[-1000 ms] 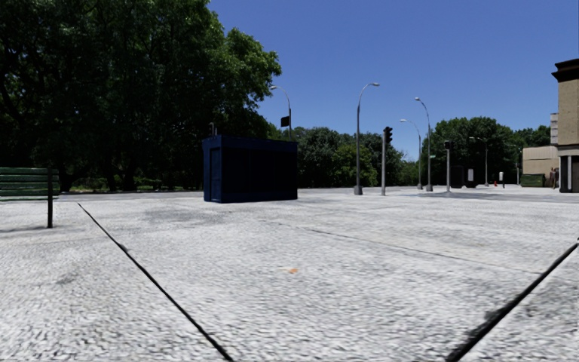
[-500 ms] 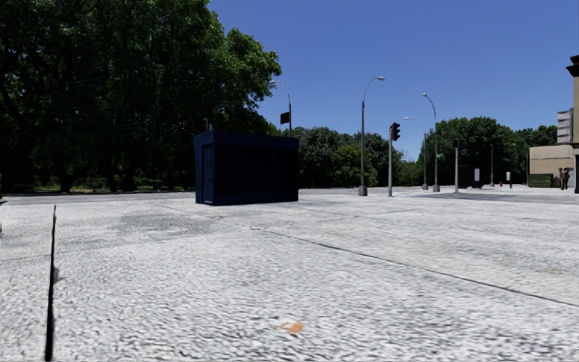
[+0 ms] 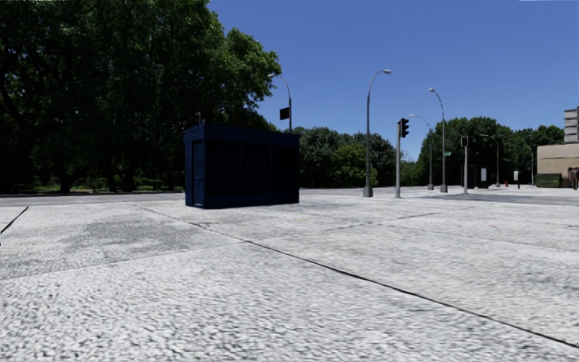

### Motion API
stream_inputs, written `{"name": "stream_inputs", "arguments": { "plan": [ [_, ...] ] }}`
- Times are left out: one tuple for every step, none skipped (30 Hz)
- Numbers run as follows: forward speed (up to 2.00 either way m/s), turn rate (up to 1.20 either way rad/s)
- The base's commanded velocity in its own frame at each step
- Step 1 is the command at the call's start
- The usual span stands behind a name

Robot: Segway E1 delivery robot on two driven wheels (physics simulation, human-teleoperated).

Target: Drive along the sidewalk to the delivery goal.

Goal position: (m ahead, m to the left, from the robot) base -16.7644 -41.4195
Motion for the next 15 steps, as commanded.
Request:
{"name": "stream_inputs", "arguments": {
  "plan": [
    [2.0,0.0],
    [2.0,0.0],
    [2.0,0.0],
    [2.0,0.0],
    [2.0,0.0],
    [2.0,0.0],
    [2.0,0.0],
    [2.0,0.0],
    [2.0,0.0],
    [2.0,0.0],
    [2.0,0.0],
    [2.0,0.0],
    [2.0,0.0],
    [2.0,0.0],
    [2.0,0.0]
  ]
}}
